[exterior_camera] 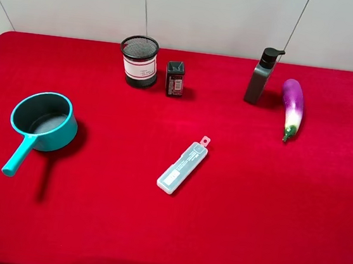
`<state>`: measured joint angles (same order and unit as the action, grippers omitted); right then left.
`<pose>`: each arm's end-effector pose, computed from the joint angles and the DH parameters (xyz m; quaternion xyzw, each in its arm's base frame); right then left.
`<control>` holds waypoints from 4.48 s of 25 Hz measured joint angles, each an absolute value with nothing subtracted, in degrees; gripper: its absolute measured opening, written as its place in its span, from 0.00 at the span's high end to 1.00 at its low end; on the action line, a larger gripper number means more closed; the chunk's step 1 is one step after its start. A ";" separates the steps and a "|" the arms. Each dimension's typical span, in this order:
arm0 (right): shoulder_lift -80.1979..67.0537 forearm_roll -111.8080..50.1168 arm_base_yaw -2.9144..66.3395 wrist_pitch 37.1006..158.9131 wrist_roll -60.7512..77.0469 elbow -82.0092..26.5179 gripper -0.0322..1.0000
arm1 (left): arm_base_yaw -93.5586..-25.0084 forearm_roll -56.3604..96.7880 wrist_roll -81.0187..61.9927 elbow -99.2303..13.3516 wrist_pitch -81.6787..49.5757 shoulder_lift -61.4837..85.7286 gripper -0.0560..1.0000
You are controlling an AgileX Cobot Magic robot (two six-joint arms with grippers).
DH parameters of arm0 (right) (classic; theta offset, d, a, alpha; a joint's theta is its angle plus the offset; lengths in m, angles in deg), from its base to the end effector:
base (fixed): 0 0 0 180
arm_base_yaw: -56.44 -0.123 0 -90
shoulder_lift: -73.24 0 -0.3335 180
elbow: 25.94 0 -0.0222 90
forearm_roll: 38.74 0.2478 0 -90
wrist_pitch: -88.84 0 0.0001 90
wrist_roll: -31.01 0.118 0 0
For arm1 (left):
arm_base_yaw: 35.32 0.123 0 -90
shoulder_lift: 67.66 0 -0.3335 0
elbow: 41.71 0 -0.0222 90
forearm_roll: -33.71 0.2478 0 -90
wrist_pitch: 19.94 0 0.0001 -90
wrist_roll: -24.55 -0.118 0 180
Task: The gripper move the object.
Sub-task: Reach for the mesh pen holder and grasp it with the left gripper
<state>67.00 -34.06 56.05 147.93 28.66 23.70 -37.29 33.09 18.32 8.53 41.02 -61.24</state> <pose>-0.0321 0.0080 0.2670 -0.0213 0.8423 0.0316 0.5377 -0.0321 0.0000 0.2602 0.0614 0.8532 0.0138 0.5177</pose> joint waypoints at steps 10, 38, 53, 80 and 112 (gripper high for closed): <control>67.00 -34.06 56.05 147.93 28.66 23.70 0.30 | -37.29 33.09 18.32 8.53 41.02 -61.24 0.02; 67.00 -34.06 56.05 147.88 28.66 23.70 0.30 | -37.29 32.90 18.14 -4.94 42.02 -33.16 0.02; 67.00 -34.06 56.05 147.88 28.66 23.70 0.30 | -37.29 26.12 8.34 -16.97 41.86 -5.27 0.02; 67.00 -34.06 56.05 147.88 28.66 23.70 0.30 | -47.12 23.33 -4.78 -49.39 47.28 34.49 0.02; 67.00 -34.06 56.05 147.88 28.66 23.70 0.30 | -58.41 27.29 -25.74 -73.79 47.36 67.81 0.01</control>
